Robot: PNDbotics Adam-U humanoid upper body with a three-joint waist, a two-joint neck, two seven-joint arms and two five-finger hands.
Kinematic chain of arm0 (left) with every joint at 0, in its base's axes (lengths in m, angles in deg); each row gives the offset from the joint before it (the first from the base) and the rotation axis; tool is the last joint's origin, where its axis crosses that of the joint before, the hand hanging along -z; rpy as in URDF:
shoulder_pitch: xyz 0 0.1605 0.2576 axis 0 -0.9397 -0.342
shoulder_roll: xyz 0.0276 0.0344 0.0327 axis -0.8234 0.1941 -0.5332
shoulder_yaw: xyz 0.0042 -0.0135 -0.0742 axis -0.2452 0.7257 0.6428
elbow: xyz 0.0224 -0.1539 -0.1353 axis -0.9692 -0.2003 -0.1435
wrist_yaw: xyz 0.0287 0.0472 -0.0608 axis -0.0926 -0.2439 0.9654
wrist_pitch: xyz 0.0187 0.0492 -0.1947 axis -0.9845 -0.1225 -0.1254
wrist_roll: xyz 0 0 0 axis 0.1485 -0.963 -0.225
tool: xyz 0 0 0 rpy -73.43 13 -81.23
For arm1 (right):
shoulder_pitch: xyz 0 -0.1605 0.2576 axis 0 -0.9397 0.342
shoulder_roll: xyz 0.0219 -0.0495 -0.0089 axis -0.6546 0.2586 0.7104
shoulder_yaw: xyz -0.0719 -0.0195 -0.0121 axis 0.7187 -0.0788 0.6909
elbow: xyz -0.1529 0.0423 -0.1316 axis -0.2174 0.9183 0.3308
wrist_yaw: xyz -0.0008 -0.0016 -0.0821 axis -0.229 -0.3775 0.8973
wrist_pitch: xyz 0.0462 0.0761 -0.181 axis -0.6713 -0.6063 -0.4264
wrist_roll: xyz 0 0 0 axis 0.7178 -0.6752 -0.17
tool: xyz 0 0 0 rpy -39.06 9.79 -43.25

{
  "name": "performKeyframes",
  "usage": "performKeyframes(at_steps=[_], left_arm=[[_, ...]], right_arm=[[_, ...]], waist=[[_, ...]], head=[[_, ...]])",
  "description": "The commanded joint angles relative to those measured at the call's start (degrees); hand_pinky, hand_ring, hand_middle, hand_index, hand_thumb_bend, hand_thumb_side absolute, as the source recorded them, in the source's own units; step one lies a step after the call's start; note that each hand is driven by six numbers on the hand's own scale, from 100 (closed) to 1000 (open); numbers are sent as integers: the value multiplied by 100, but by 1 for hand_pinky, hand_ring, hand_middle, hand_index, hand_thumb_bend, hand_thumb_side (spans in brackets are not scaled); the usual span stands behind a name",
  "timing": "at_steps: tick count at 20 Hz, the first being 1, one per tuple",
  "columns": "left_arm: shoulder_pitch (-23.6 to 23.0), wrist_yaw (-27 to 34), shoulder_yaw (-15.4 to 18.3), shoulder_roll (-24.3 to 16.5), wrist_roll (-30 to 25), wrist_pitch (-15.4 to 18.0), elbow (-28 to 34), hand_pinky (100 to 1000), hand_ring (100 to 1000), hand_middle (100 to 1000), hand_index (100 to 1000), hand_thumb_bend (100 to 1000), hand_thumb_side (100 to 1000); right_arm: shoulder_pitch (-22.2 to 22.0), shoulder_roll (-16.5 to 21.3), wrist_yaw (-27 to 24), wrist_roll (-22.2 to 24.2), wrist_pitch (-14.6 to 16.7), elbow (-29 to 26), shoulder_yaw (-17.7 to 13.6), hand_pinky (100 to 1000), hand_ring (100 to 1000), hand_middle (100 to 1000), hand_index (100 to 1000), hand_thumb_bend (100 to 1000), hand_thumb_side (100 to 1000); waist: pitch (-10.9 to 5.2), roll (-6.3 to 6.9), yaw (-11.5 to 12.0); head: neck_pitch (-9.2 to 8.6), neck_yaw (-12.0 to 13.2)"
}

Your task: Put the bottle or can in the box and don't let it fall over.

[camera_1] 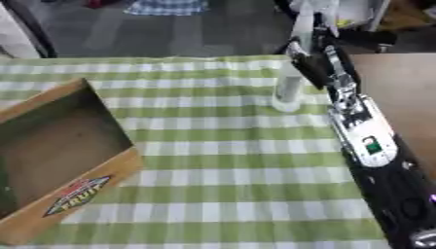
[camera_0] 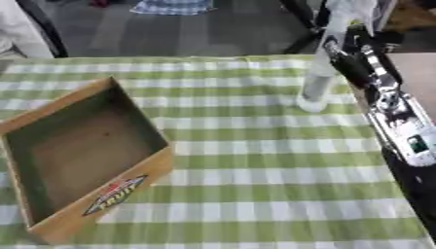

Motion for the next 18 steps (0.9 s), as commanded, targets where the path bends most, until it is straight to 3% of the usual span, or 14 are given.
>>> performKeyframes(at_steps=[1, 18], left_arm=[[1, -8, 20, -70, -26, 7, 48, 1000, 588, 688, 702, 236, 714], [9, -18, -7, -60, -103, -5, 48, 1000, 589, 691, 703, 227, 723]], right_arm=[[140, 75, 88, -30, -50, -4, -3, 998, 1000, 1000, 982, 100, 702], [306, 5, 124, -251, -243, 138, 9, 992, 990, 1000, 950, 100, 698]], waist=[[-75, 0, 7], [-44, -11, 40]], head=[[-78, -23], [-123, -43]])
